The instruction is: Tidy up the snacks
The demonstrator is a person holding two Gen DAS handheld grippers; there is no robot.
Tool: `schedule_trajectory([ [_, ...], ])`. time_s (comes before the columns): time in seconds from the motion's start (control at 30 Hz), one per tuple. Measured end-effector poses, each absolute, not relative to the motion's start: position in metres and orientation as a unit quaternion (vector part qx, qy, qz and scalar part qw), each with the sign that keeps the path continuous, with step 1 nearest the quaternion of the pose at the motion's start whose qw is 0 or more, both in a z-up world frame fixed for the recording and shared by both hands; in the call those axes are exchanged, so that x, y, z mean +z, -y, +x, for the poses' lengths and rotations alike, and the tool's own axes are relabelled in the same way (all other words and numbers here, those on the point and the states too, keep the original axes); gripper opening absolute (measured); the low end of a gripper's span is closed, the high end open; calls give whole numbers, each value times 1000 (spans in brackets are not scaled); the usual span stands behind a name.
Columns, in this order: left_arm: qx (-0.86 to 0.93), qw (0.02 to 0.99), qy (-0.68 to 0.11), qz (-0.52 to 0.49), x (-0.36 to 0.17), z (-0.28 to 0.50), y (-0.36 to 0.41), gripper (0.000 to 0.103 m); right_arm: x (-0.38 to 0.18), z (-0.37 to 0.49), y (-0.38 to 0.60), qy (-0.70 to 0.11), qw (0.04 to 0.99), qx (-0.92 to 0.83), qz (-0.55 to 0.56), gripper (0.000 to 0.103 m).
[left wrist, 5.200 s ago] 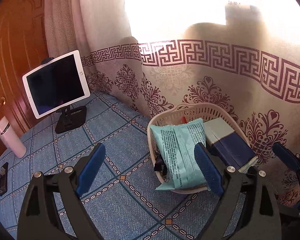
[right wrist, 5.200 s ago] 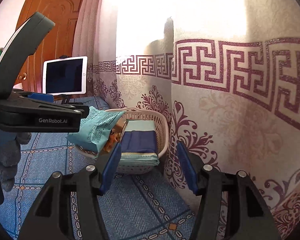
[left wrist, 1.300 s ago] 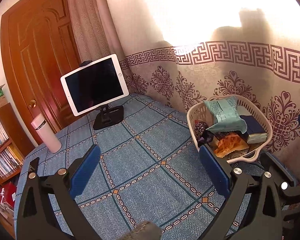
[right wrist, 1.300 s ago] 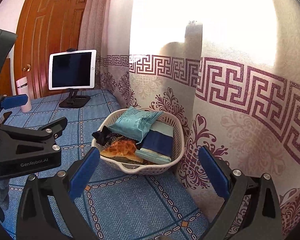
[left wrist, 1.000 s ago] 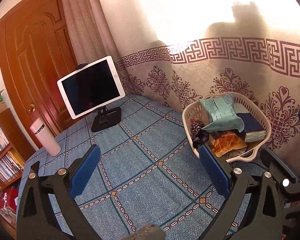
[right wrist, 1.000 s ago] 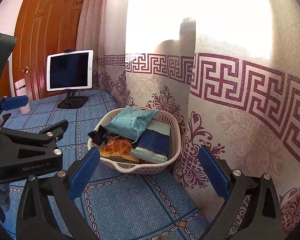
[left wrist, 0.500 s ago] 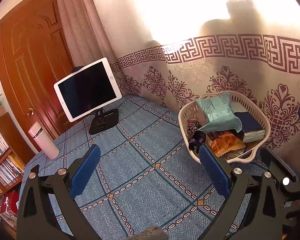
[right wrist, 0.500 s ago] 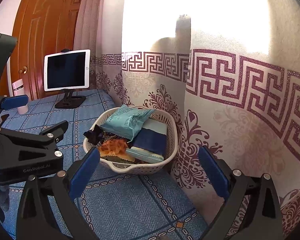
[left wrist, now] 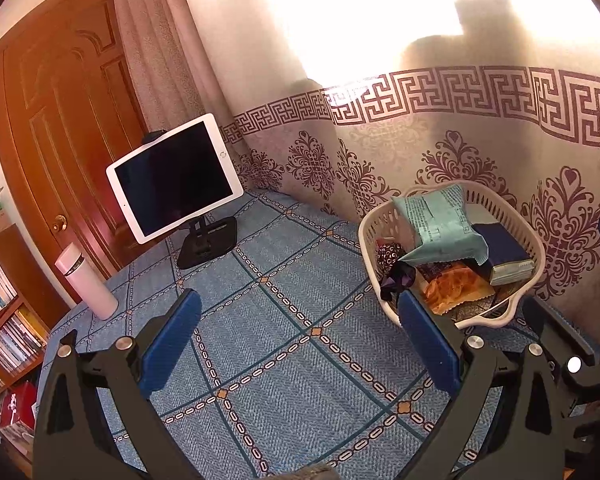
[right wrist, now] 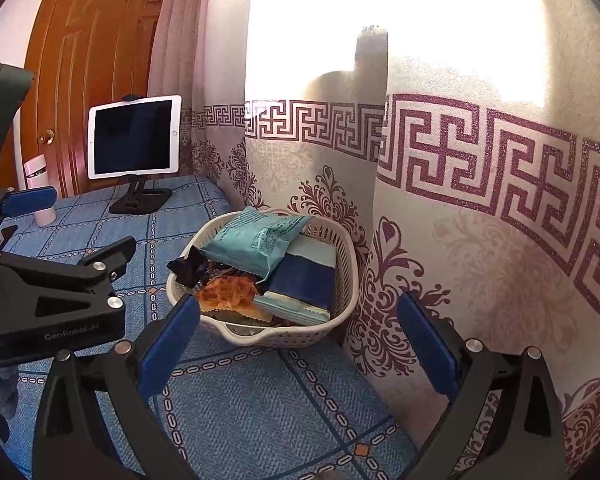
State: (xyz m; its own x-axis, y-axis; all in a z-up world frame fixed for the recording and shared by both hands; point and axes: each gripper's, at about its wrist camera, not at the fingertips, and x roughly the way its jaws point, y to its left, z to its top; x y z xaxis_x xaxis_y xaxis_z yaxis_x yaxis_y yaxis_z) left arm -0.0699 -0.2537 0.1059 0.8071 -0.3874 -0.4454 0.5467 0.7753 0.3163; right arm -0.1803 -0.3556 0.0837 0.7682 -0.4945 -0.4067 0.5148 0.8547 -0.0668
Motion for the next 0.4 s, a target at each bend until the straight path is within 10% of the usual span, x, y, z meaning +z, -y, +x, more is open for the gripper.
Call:
schedule_trajectory([
  [0.4,-229,931,-217,183,105,-52,222,100,82,-162,331,-223,946,-237,16,98],
])
